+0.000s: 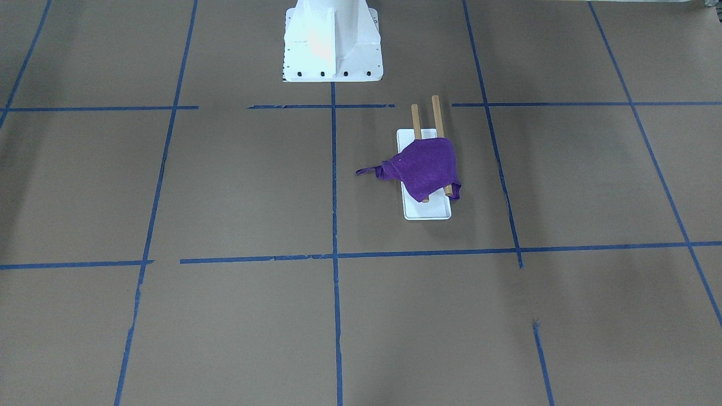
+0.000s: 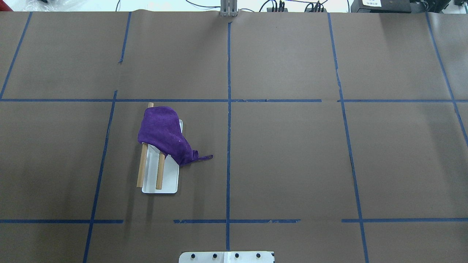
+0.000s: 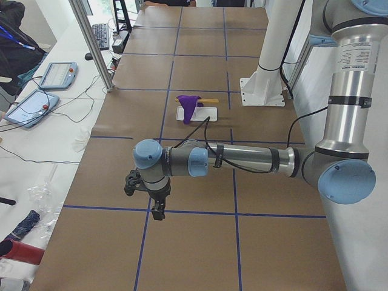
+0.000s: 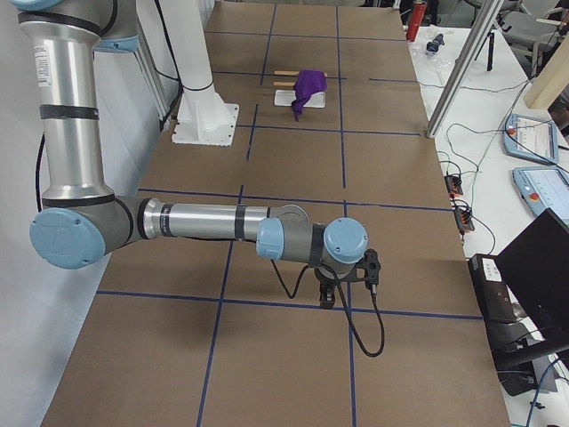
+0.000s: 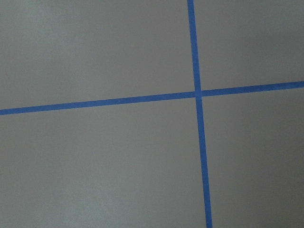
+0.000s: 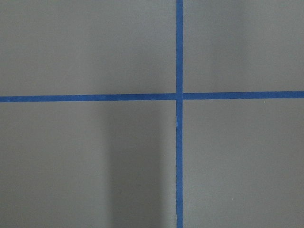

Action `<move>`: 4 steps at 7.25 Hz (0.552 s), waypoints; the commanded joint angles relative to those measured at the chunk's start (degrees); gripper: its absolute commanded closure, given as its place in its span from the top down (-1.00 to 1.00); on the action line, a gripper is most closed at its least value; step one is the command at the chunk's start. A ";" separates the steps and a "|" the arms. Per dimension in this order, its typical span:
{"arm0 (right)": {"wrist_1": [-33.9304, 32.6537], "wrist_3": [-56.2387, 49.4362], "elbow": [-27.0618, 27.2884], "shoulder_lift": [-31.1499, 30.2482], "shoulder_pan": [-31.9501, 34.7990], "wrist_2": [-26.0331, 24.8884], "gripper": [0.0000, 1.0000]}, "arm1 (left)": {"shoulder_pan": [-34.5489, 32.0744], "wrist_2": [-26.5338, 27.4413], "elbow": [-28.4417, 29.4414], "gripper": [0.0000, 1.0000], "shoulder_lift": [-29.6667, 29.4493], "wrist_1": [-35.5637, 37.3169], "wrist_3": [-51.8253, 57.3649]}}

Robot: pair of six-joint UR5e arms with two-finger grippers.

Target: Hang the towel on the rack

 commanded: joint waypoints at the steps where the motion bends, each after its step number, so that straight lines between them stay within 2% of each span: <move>1: 0.00 0.16 -0.01 -0.05 0.01 0.00 1.00 | 0.08 -3.56 0.45 1.00 0.01 0.30 -0.32; 4: 0.00 0.07 -1.32 -0.05 0.18 0.00 1.00 | 0.08 -3.65 0.45 1.00 0.01 0.39 -0.32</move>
